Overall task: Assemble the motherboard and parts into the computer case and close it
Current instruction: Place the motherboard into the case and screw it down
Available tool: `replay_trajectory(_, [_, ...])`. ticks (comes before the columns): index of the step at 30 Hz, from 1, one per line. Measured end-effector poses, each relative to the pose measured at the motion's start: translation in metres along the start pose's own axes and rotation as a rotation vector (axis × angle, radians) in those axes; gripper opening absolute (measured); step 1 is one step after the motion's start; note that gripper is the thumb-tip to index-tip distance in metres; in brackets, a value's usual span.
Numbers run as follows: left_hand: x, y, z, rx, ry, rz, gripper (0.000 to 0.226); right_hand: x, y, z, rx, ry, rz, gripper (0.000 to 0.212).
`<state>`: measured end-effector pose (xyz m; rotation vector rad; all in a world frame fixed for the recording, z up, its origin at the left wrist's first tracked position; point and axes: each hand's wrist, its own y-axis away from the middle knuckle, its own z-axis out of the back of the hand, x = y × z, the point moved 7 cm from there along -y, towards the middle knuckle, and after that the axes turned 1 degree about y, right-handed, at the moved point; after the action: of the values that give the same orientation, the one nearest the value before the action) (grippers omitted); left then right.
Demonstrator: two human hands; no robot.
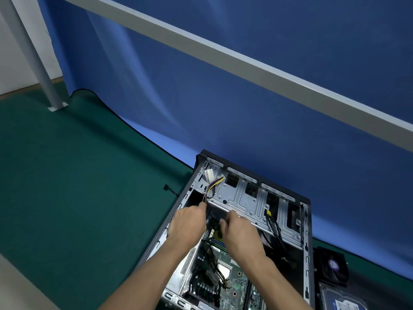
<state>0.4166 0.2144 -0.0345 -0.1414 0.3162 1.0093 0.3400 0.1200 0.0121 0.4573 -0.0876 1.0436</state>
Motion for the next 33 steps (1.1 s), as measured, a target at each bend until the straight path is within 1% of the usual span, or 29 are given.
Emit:
replay_trajectory(2, [-0.001, 0.001, 0.0, 0.009, 0.01, -0.005, 0.014, 0.001, -0.002, 0.0, 0.03, -0.064, 0.007, 0.02])
replay_trajectory(4, [-0.001, 0.0, 0.0, 0.011, 0.014, -0.007, 0.015, 0.006, -0.003, -0.004, 0.099, -0.138, 0.028, 0.026])
replay_trajectory(5, [-0.001, 0.0, 0.0, 0.009, 0.014, -0.008, 0.015, 0.008, -0.003, -0.003, 0.093, -0.106, 0.033, 0.022])
replay_trajectory(6, [0.0, -0.001, -0.001, 0.006, 0.015, -0.01, 0.014, 0.007, -0.004, -0.002, 0.05, -0.072, 0.029, 0.018])
replay_trajectory(8, [-0.001, -0.001, -0.001, 0.007, 0.011, -0.017, 0.014, 0.002, -0.007, 0.005, -0.017, -0.007, -0.014, 0.025])
replay_trajectory(11, [-0.001, -0.001, -0.001, 0.007, -0.002, -0.019, 0.014, -0.001, -0.009, 0.001, 0.098, -0.105, -0.032, 0.021])
replay_trajectory(12, [-0.001, -0.002, -0.001, 0.004, -0.011, -0.017, 0.015, -0.001, -0.008, 0.001, 0.121, -0.101, -0.025, 0.02])
replay_trajectory(13, [-0.001, -0.002, -0.001, 0.003, -0.015, -0.016, 0.015, -0.001, -0.008, 0.001, 0.11, -0.062, -0.025, 0.018])
replay_trajectory(15, [-0.001, -0.002, -0.001, 0.008, -0.006, -0.013, 0.014, -0.001, -0.007, 0.007, 0.02, 0.046, -0.045, 0.029])
replay_trajectory(16, [-0.001, -0.001, -0.001, 0.012, -0.002, -0.009, 0.014, -0.002, -0.007, 0.007, 0.017, 0.052, -0.054, 0.03])
replay_trajectory(17, [0.0, -0.001, 0.0, 0.015, -0.002, -0.006, 0.015, -0.001, -0.007, 0.005, 0.042, 0.025, -0.051, 0.026])
replay_trajectory(19, [0.0, -0.001, 0.0, 0.014, -0.011, -0.009, 0.015, 0.004, -0.007, 0.0, 0.114, -0.032, -0.036, 0.028])
replay_trajectory(20, [0.0, -0.002, 0.0, 0.013, -0.011, -0.009, 0.015, 0.007, -0.007, -0.001, 0.114, -0.016, -0.027, 0.027])
replay_trajectory(21, [0.0, -0.002, 0.0, 0.012, -0.007, -0.007, 0.014, 0.007, -0.009, 0.0, 0.073, 0.012, -0.02, 0.025])
replay_trajectory(23, [0.0, -0.001, 0.0, 0.017, -0.001, 0.003, 0.014, 0.005, -0.011, 0.006, -0.008, 0.075, -0.051, 0.032])
replay_trajectory(26, [0.0, 0.0, 0.001, 0.013, -0.002, 0.005, 0.015, 0.0, -0.014, 0.003, 0.109, -0.047, -0.088, 0.035])
replay_trajectory(27, [0.0, -0.001, 0.001, 0.007, -0.005, 0.003, 0.015, 0.0, -0.015, 0.001, 0.131, -0.075, -0.073, 0.034])
replay_trajectory(28, [0.0, -0.001, 0.0, 0.003, -0.006, -0.001, 0.015, 0.001, -0.014, 0.002, 0.128, -0.043, -0.073, 0.03])
replay_trajectory(29, [0.0, -0.001, 0.0, 0.001, -0.003, -0.003, 0.014, -0.001, -0.014, 0.003, 0.084, -0.002, -0.064, 0.027])
replay_trajectory(31, [0.0, -0.001, 0.0, 0.005, 0.004, -0.009, 0.013, -0.002, -0.013, 0.006, 0.007, 0.073, -0.077, 0.033])
replay_trajectory(33, [0.0, -0.001, 0.001, 0.01, 0.002, -0.009, 0.014, -0.002, -0.012, 0.003, 0.061, -0.005, -0.071, 0.025])
